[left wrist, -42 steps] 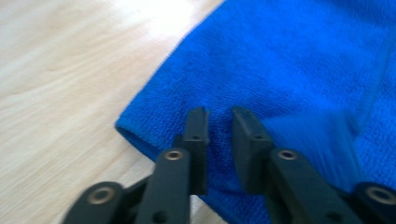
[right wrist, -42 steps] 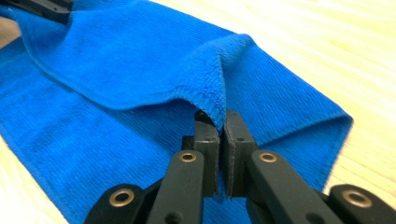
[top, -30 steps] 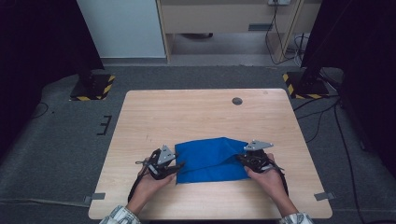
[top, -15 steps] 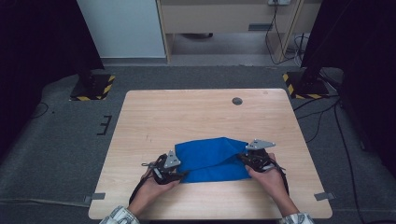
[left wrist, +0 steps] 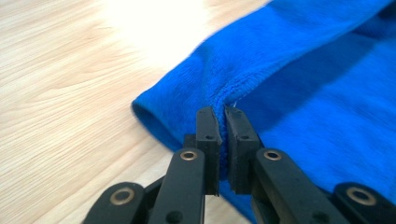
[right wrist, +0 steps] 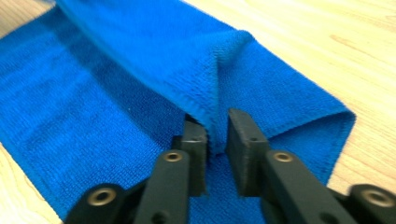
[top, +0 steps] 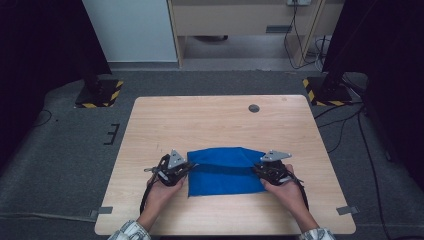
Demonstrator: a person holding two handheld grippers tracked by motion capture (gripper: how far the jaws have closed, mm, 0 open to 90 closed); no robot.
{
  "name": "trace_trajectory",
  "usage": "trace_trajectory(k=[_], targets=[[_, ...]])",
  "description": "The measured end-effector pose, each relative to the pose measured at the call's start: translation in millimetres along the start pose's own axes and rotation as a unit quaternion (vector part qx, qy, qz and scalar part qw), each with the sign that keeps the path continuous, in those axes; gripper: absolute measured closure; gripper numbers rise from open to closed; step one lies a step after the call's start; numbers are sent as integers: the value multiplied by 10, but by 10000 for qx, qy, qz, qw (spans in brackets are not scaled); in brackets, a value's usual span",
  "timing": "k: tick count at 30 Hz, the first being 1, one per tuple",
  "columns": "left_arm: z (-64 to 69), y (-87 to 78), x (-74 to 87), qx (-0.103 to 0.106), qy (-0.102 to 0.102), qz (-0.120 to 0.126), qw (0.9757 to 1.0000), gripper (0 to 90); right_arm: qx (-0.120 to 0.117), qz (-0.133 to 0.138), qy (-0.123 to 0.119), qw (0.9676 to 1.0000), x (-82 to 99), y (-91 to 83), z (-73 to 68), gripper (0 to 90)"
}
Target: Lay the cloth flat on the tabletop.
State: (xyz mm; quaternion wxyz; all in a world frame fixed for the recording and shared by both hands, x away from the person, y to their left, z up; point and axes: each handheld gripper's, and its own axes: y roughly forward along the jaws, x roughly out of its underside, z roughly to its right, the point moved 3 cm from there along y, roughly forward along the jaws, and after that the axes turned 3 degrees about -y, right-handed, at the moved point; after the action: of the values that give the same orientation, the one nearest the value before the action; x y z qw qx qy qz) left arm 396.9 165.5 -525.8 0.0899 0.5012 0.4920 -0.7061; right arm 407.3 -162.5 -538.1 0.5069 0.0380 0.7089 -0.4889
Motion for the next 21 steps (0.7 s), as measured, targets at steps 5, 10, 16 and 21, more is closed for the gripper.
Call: trace_trajectory(k=[5,10,16,21], targets=[[-129,-28,27,-81,-357,30,9993,849,27,-71,-15,10000,3,55,-39,657],[-178,-43,31,-190,-459,50,9988,854,2,-143,-119,9998,13,90,-81,653],[-243,-52,30,-232,-574,79,9981,856,-104,-19,-188,9998,-5,30,-105,803],[-254,-11,-2,-154,-595,140,9980,855,-236,193,-135,9994,-52,-113,-101,869]])
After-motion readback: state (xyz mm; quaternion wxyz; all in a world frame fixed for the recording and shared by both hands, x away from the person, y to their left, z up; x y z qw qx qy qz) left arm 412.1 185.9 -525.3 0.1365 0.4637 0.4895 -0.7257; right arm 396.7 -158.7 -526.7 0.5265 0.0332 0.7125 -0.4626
